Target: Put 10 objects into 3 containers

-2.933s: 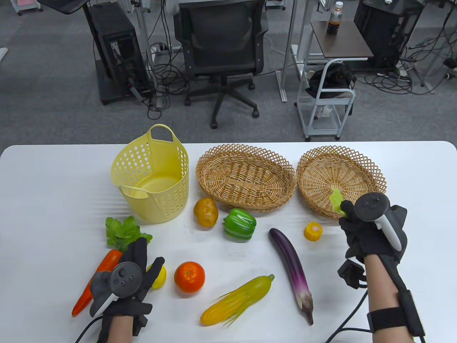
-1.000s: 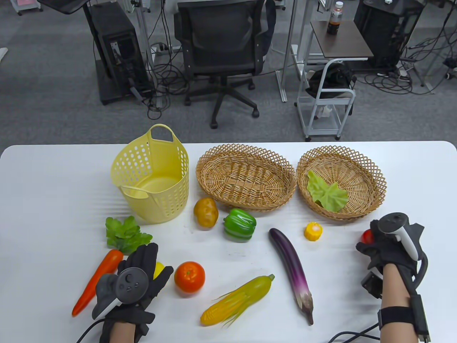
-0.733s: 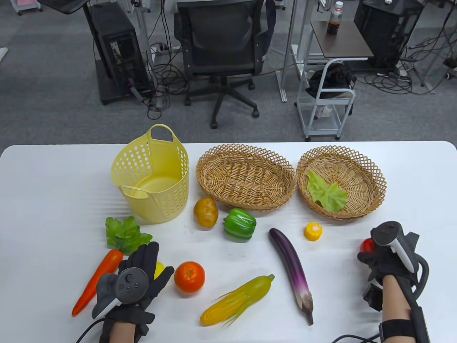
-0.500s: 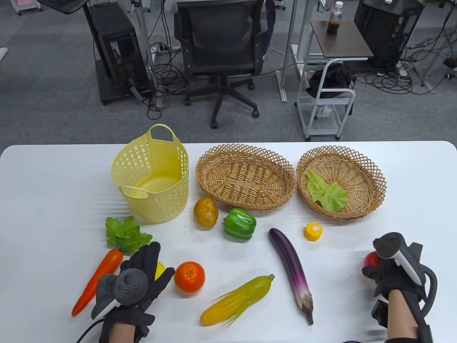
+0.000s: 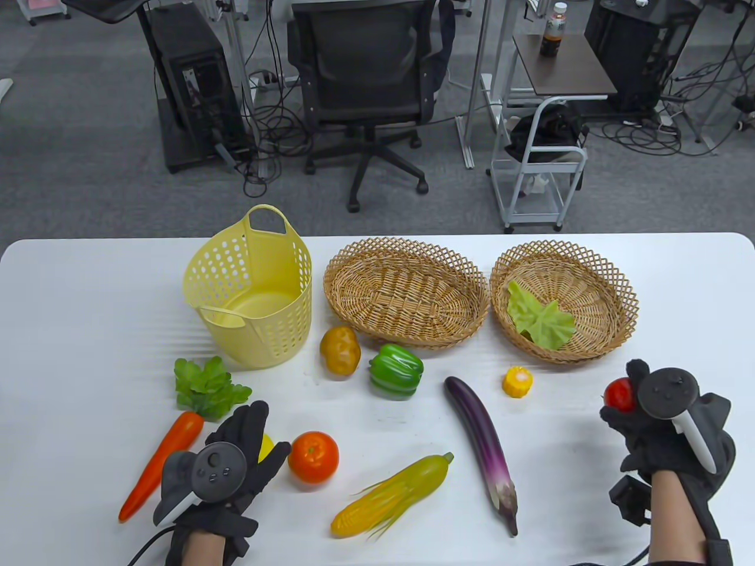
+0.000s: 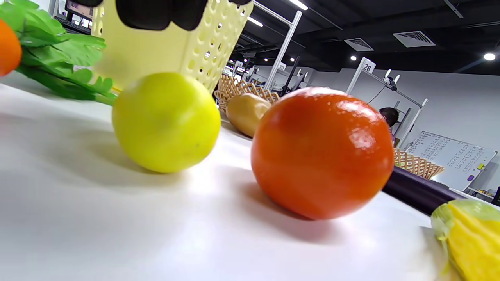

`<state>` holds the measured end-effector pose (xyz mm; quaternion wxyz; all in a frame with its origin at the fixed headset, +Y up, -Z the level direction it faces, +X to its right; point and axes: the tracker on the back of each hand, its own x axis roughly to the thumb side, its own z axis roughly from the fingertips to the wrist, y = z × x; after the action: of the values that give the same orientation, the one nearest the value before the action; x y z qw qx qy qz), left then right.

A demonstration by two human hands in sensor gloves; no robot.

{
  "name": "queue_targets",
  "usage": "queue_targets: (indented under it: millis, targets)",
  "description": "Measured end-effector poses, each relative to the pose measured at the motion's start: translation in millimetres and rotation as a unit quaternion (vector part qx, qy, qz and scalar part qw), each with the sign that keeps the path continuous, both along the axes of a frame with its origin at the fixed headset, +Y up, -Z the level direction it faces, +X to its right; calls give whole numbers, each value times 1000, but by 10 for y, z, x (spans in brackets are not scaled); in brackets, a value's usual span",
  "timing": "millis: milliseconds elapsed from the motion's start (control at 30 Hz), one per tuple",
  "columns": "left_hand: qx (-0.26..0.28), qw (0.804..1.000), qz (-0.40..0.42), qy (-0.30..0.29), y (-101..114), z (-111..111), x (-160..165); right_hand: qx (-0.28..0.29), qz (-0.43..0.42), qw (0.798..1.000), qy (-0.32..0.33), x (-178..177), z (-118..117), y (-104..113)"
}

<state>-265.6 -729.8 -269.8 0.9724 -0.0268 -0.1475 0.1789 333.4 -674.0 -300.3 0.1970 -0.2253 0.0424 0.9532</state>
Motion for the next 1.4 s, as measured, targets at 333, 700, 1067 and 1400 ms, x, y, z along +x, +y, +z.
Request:
queue_targets:
  millis: [333,700,1067,1400]
  targets:
    - [-14,1000,4,2,-15,-51,21,39,-46,998,-21,-128,-503,3]
    - [-1,1000,-10,11,5,-36,4,17,-89,992,-93,-78,-951,-154]
    - [-14,1000,-17,15,11,-12,-17,-26,-73,992,-101,-154,-1234,-274]
    - [-26,1000,-8,11,31,9,-26,-49,-51,992,-105,-241,-1313,-326]
